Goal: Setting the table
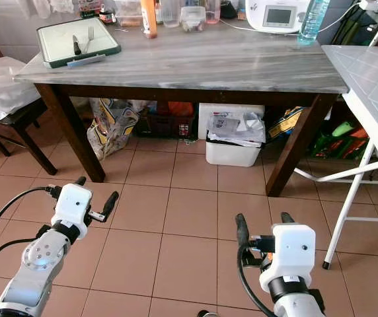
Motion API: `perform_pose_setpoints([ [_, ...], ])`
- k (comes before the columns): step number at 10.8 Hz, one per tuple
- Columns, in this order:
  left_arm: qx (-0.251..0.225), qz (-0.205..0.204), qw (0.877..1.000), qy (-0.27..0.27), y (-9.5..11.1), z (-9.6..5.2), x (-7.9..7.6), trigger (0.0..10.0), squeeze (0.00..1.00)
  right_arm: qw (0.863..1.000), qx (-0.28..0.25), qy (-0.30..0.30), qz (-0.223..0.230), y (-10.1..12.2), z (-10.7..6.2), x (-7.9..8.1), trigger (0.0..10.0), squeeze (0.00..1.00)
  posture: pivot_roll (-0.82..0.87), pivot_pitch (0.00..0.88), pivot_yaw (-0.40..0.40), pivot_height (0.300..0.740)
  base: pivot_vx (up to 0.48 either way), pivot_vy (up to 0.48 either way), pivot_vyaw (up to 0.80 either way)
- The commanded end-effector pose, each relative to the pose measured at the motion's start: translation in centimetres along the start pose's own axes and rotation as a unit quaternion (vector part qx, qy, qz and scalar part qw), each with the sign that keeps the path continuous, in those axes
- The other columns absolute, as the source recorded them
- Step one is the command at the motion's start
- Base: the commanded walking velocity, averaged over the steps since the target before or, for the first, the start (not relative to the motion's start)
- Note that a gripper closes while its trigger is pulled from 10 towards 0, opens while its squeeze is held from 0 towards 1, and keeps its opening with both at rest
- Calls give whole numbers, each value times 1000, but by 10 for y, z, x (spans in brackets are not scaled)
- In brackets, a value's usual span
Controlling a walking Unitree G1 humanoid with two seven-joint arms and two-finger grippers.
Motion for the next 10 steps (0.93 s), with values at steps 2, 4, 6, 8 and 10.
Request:
perform_pose_setpoints([
  [2, 4, 8, 1000, -2, -3, 0, 0, 10000, 0, 1000, -7, -3, -1, 3, -1, 0, 10000, 0, -80, 114, 45, 740, 0, 0, 0],
  [4, 1, 15, 1000, -6, -2, 2, 0, 10000, 0, 1000, -7, -2, -2, 3, 0, 1, 10000, 0, -80, 110, 48, 740, 0, 0, 0],
  [6, 5, 18, 1000, -11, -5, 3, -1, 10000, 0, 1000, -7, -1, -4, 3, 0, 1, 10000, 0, -80, 110, 48, 740, 0, 0, 0],
  [8, 8, 17, 1000, -13, -8, 3, -2, 10000, 0, 1000, -7, -1, -5, 3, 0, 0, 10000, 0, -80, 110, 48, 740, 0, 0, 0],
  [10, 9, 18, 1000, -14, -10, 3, -2, 10000, 0, 1000, -6, -6, -4, 3, -1, -1, 10000, 0, -87, 115, 49, 740, 0, 0, 0],
])
Point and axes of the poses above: a point about 5 cm out from each wrist's last joint towards the gripper, its own z axis pointing out of the wrist towards the gripper, its own y axis along the axis of the wrist's last joint, x = y × z, the point moved 6 cm from there along z, pointing out of the wrist towards the gripper, and after that the axes turned 3 degrees about z, right-handed, at the moved point
